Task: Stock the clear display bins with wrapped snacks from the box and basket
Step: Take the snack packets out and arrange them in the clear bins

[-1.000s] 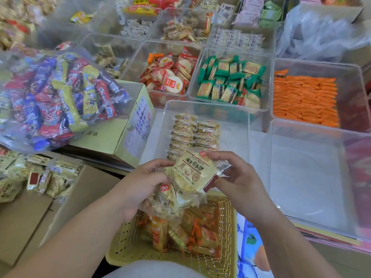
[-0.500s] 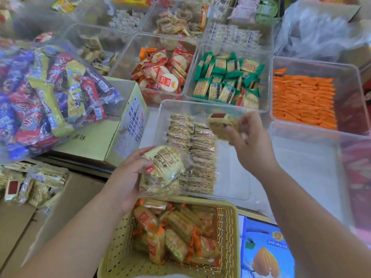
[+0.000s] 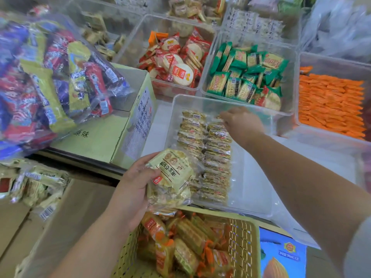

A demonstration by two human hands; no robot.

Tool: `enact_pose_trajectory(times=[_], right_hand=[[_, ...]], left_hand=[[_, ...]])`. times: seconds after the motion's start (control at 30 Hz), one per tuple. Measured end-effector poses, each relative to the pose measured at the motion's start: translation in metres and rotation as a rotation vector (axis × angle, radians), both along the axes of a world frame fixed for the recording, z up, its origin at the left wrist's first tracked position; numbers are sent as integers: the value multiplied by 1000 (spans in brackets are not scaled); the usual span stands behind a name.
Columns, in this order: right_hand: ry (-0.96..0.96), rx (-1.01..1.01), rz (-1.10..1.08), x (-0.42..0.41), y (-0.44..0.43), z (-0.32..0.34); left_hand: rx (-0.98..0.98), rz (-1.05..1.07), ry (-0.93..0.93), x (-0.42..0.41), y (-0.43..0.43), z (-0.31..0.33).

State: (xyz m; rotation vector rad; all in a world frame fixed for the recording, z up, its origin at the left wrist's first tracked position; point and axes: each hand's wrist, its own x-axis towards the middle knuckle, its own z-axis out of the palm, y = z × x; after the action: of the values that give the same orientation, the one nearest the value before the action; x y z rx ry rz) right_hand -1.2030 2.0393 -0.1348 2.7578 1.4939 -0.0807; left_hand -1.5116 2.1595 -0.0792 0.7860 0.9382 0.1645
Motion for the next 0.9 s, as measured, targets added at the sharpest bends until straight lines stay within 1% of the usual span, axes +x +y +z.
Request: enact_pose_trajectory(times=[0.3, 0.5, 0.6, 0.67, 0.7, 0.77, 0.9], right_hand=[[210, 17, -247, 7, 21, -26], [487, 357, -624, 8, 11, -29], [658, 585, -909, 5, 5, -39], [841, 647, -1123, 3, 7, -44], [913, 633, -1167, 3, 9, -47], [989, 614, -1158, 3, 13, -53], [1014, 587, -1125, 6, 17, -62]], left_hand=[[8, -16, -54, -7, 3, -7], [26, 27, -49, -3, 0, -5], [47, 56, -23, -1, -3, -4], [57, 63, 4, -1, -5, -3], [62, 52, 20, 0, -6, -2], [71, 9, 58, 2, -6, -1], [94, -57, 128, 12, -4, -1]])
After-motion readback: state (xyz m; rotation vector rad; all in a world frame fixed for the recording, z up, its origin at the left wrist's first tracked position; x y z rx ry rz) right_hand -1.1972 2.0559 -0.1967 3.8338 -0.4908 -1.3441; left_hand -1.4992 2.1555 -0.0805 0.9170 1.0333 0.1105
